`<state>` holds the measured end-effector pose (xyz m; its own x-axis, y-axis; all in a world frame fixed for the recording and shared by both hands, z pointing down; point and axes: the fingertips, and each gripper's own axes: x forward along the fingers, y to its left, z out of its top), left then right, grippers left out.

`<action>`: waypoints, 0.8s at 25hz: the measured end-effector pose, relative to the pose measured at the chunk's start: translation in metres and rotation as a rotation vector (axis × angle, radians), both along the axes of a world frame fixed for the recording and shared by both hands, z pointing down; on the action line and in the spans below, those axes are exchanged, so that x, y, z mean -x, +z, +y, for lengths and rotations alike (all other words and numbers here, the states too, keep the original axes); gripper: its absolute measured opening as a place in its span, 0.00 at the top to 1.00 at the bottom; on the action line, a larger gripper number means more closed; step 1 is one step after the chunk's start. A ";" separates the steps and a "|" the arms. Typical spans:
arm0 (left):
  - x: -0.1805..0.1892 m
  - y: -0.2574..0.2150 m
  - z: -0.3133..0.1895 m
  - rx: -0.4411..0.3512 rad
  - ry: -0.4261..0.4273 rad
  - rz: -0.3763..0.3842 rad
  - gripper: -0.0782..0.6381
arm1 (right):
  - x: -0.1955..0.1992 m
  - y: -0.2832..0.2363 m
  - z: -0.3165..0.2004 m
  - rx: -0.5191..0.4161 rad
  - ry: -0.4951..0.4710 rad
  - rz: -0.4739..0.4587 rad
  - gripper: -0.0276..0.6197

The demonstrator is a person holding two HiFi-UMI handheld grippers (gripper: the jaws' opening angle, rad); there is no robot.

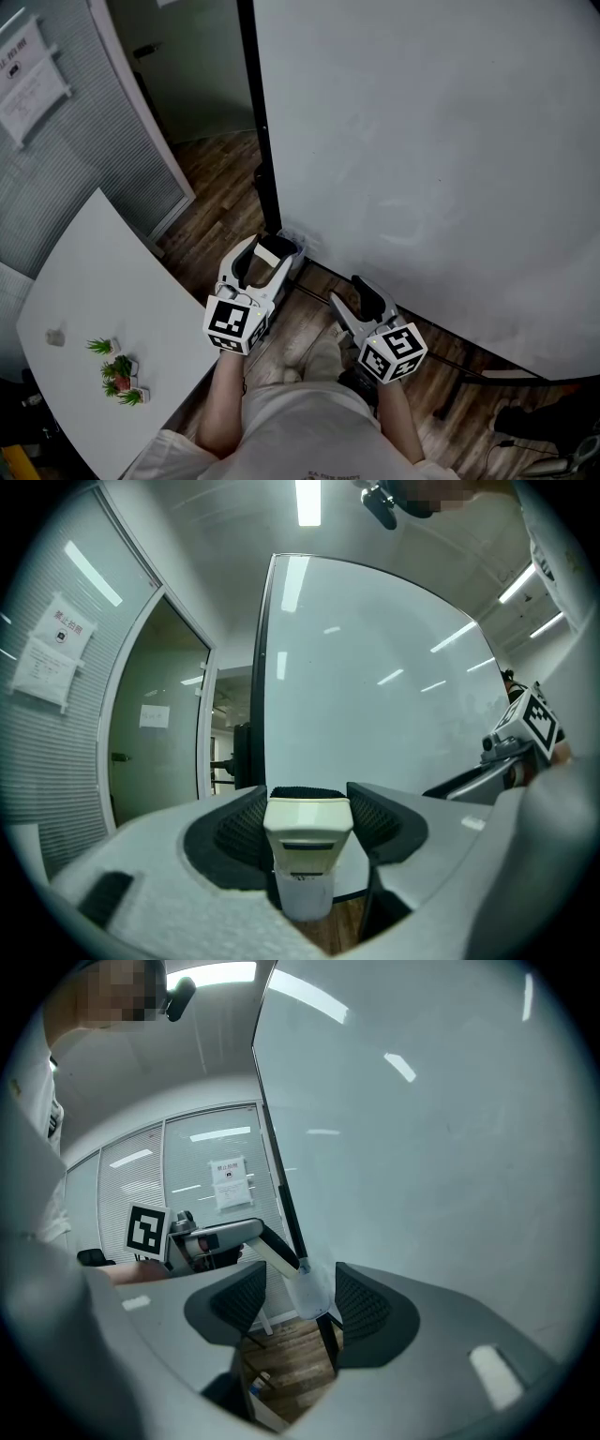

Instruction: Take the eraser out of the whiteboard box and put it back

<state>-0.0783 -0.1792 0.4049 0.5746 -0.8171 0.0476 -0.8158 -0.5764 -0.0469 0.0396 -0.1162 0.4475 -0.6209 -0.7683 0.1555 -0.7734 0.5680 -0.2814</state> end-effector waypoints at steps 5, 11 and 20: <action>-0.001 0.003 -0.001 0.009 0.003 -0.003 0.52 | -0.001 0.002 -0.002 0.006 0.003 0.001 0.60; -0.003 0.007 -0.004 0.017 0.006 -0.005 0.52 | -0.002 0.004 -0.003 0.012 0.004 0.000 0.60; -0.004 0.016 -0.010 0.037 0.008 -0.011 0.52 | -0.002 0.008 -0.007 0.023 0.000 0.000 0.60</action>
